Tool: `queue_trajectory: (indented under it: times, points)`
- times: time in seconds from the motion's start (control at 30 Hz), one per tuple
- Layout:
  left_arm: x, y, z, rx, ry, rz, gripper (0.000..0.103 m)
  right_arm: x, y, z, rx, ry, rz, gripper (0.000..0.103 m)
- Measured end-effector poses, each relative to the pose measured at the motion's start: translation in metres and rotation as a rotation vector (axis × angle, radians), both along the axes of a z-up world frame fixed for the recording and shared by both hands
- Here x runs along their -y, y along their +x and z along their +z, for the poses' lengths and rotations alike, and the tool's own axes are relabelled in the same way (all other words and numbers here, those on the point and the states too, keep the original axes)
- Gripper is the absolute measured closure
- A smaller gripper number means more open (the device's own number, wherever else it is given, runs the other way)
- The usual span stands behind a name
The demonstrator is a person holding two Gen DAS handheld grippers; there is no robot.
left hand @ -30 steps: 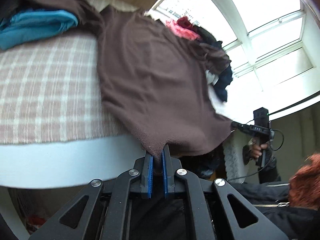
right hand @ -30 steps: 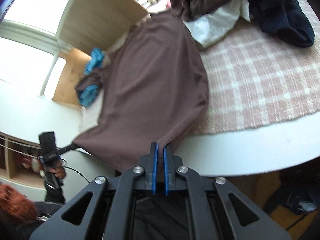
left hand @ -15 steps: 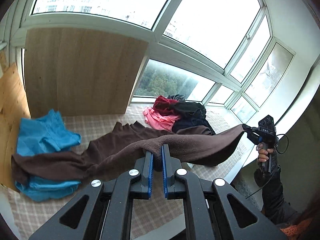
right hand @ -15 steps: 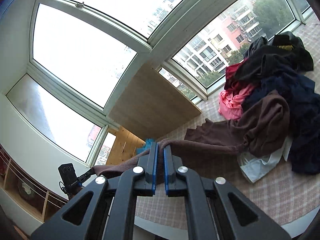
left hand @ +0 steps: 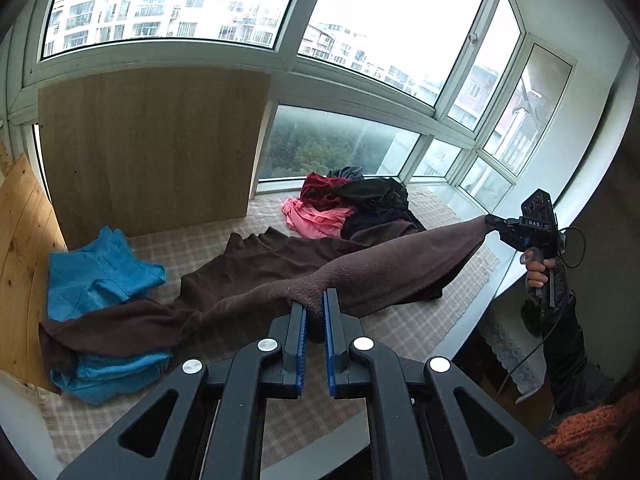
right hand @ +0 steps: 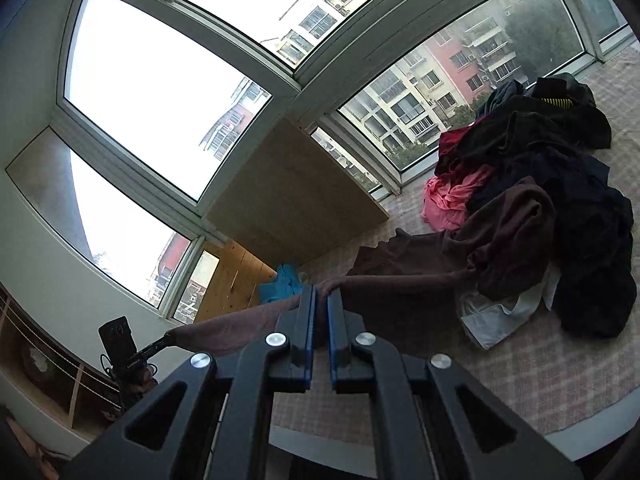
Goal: Fold clothes
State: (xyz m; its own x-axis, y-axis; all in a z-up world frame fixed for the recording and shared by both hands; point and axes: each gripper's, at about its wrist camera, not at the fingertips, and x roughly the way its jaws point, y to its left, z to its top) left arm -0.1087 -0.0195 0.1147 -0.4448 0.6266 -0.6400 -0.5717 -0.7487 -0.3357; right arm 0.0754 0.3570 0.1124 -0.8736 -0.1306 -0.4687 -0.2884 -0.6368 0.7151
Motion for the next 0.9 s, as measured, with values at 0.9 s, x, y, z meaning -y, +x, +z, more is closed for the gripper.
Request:
queue_trajectory:
  times: [0.9]
  points:
    - [-0.05,-0.2,-0.249,0.281,-0.36,-0.014,0.081,-0.062,-0.19,-0.164,0.536,0.379,0.241,0.067]
